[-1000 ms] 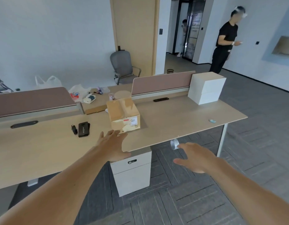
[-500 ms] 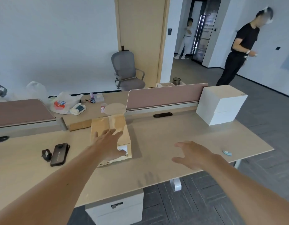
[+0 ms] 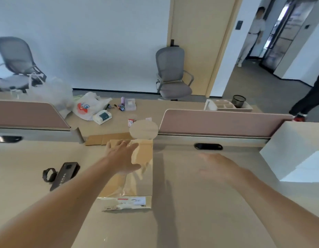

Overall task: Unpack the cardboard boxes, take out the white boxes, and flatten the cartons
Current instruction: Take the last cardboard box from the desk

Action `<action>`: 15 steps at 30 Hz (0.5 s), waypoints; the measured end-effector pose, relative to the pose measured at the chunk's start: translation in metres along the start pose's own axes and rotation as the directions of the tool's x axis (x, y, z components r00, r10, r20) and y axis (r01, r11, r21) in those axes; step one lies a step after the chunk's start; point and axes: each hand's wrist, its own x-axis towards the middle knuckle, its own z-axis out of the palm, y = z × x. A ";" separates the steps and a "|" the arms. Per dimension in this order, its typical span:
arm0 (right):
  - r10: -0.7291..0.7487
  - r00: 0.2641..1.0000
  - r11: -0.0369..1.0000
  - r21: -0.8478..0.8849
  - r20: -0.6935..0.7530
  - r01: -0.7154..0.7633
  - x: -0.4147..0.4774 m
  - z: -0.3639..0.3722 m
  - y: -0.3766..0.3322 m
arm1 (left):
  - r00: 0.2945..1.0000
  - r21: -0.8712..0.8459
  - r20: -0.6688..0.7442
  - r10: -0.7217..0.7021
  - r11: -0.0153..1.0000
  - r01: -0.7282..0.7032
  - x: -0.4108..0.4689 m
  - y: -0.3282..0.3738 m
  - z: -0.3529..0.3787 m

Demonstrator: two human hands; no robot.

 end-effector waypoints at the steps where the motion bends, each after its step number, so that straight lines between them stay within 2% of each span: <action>1: -0.041 0.999 0.999 0.001 -0.003 0.041 0.020 -0.002 -0.001 | 0.999 -0.006 0.017 -0.036 0.999 0.036 0.006 -0.005 0.004; 5: -0.192 0.981 0.981 0.012 0.033 0.191 0.095 -0.005 -0.007 | 0.981 -0.047 0.091 -0.169 0.984 0.173 0.021 -0.021 0.020; 9: -0.303 0.950 0.953 0.018 0.069 0.303 0.159 -0.006 -0.015 | 0.962 -0.112 0.077 -0.260 0.957 0.268 0.031 -0.026 0.038; 15: -0.449 0.887 0.894 0.046 0.107 0.447 0.233 0.010 -0.050 | 0.936 -0.193 0.163 -0.312 0.920 0.340 0.023 -0.041 0.088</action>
